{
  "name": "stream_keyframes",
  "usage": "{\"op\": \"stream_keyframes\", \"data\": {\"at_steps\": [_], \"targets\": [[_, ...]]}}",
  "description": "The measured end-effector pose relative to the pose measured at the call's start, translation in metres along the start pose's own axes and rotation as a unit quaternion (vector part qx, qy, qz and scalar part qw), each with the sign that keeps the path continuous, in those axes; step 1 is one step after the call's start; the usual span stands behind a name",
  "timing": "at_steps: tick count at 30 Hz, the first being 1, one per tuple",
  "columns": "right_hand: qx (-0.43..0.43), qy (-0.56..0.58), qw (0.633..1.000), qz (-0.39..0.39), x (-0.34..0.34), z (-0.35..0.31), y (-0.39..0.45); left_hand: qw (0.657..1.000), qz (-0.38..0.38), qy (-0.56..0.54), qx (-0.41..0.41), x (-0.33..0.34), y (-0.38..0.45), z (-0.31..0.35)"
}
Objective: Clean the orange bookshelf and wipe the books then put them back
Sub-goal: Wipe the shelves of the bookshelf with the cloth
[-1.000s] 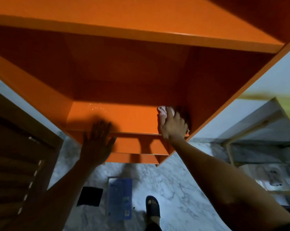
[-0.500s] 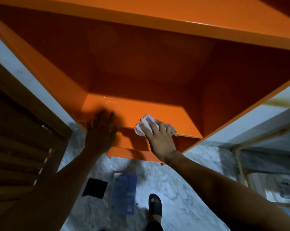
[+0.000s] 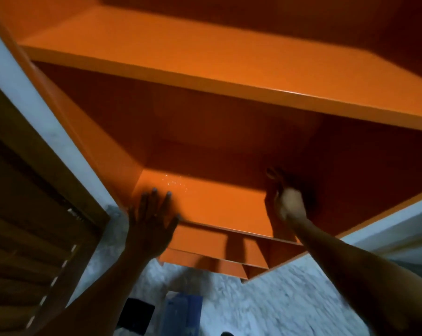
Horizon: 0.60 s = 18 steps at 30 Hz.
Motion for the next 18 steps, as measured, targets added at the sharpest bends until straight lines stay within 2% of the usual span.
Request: {"op": "stream_keyframes", "data": {"at_steps": [1, 3, 6, 8, 11, 15, 18], "targets": [[-0.004, 0.009, 1.0, -0.018, 0.005, 0.007, 0.002, 1.0, 0.001, -0.001, 0.0, 0.002, 0.0, 0.0], [0.01, -0.053, 0.997, -0.05, 0.02, 0.005, 0.004, 1.0, 0.009, 0.002, 0.004, 0.007, 0.0, -0.002], [0.023, -0.216, 0.976, -0.006, 0.041, -0.028, 0.001, 1.0, 0.022, 0.002, 0.004, 0.009, 0.0, -0.002], [0.001, -0.222, 0.974, -0.048, 0.057, -0.054, -0.008, 1.0, 0.029, 0.003, 0.004, 0.008, -0.001, 0.0], [-0.115, -0.228, 0.962, -0.096, 0.082, -0.083, -0.038, 1.0, 0.024, -0.004, 0.014, 0.003, -0.004, -0.001], [-0.338, -0.2, 0.907, -0.148, 0.092, -0.108, -0.08, 0.999, 0.014, -0.032, 0.03, -0.007, -0.013, -0.012], [-0.417, -0.144, 0.882, -0.167, 0.084, -0.118, -0.091, 0.999, 0.008, -0.013, 0.044, -0.012, -0.018, -0.021]]}}
Point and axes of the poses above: each hand's wrist, its own y-axis towards the middle knuckle, its own x-axis out of the palm, z = x × y, the point moved 2 cm from there along y, towards the middle knuckle, and after that the axes turned 4 degrees about z, right-handed, at the moved point
